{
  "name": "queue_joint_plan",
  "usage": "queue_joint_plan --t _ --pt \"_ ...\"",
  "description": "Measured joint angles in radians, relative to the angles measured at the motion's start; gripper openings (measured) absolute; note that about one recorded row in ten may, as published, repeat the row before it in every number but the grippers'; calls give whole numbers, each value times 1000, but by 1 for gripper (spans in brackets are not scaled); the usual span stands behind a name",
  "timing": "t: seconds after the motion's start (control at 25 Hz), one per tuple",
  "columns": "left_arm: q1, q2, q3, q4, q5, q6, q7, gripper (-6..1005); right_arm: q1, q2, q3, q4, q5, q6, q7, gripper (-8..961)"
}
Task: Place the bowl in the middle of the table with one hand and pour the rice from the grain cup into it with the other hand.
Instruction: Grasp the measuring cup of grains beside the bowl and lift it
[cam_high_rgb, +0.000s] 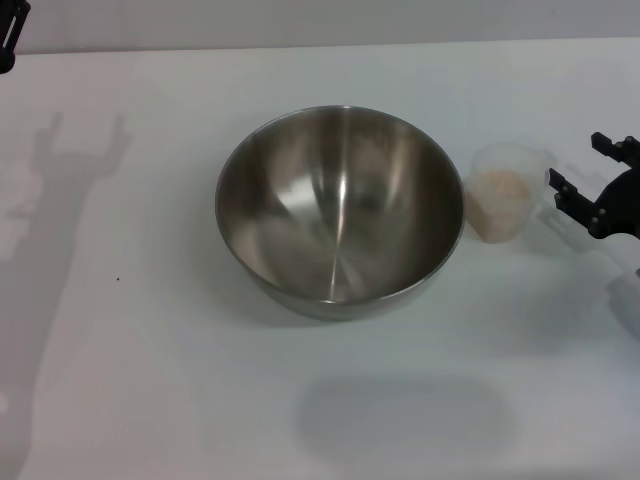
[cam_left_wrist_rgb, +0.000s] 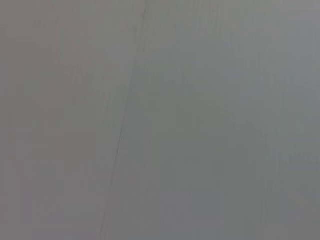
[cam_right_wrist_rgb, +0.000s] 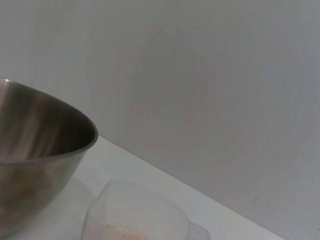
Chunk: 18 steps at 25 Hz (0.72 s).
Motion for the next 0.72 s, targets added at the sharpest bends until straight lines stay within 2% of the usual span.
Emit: queue_joint_plan --t 0.72 --pt "8 0 0 5 0 24 -1 862 13 2 15 21 15 25 2 664"
